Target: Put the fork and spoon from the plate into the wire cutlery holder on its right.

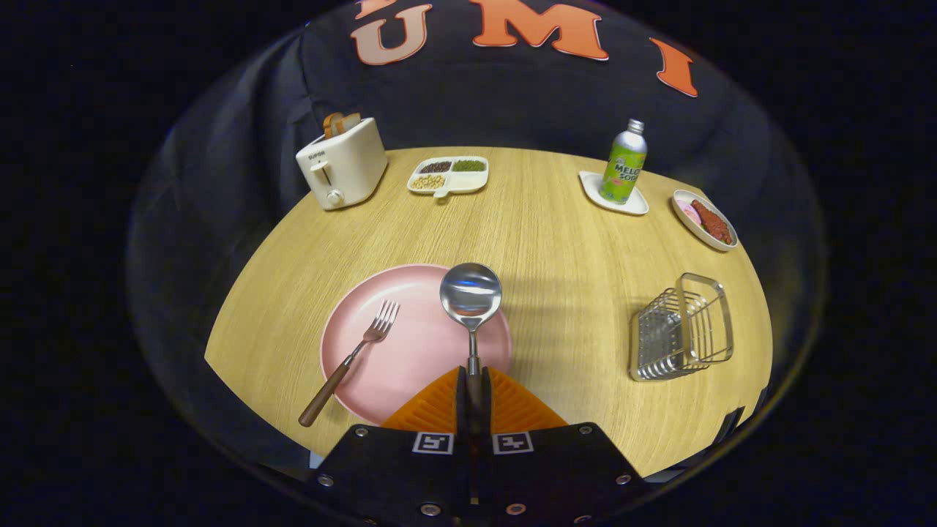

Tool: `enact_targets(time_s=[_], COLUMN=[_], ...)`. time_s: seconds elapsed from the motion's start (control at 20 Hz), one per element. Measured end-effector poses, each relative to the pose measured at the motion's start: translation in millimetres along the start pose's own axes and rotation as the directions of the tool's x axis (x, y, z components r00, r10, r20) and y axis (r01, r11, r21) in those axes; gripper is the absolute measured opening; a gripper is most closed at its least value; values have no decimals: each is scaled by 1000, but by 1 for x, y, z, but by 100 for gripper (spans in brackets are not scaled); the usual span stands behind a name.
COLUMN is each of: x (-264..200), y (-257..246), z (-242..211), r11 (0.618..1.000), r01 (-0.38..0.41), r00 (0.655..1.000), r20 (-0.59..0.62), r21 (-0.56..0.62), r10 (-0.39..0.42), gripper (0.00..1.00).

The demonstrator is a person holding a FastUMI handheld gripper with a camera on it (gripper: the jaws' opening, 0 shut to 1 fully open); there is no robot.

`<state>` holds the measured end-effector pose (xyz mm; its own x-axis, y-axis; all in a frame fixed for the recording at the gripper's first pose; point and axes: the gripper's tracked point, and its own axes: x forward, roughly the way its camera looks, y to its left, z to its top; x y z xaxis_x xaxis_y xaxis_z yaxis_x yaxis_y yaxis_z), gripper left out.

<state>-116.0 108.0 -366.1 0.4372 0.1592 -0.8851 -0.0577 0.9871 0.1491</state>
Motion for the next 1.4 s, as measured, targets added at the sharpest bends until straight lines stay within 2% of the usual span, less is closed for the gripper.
enact_targets(time_s=[0.2, 0.45, 0.6, 0.9, 1.2, 1.4], x=[-31, -59, -71, -73, -46, -32], y=[-45, -107, -140, -186, -201, -203], z=[31, 50, 47, 38, 10, -1], r11=[997, 984, 971, 958, 959, 965], r01=[61, 164, 220, 282, 283, 264], r00=[995, 979, 973, 959, 943, 939], r20=[79, 107, 54, -58, -188, -229], r21=[51, 75, 90, 54, 18, 2], r10=[-64, -172, -225, -278, -274, -256], gripper=[5, 5, 5, 5, 6, 7])
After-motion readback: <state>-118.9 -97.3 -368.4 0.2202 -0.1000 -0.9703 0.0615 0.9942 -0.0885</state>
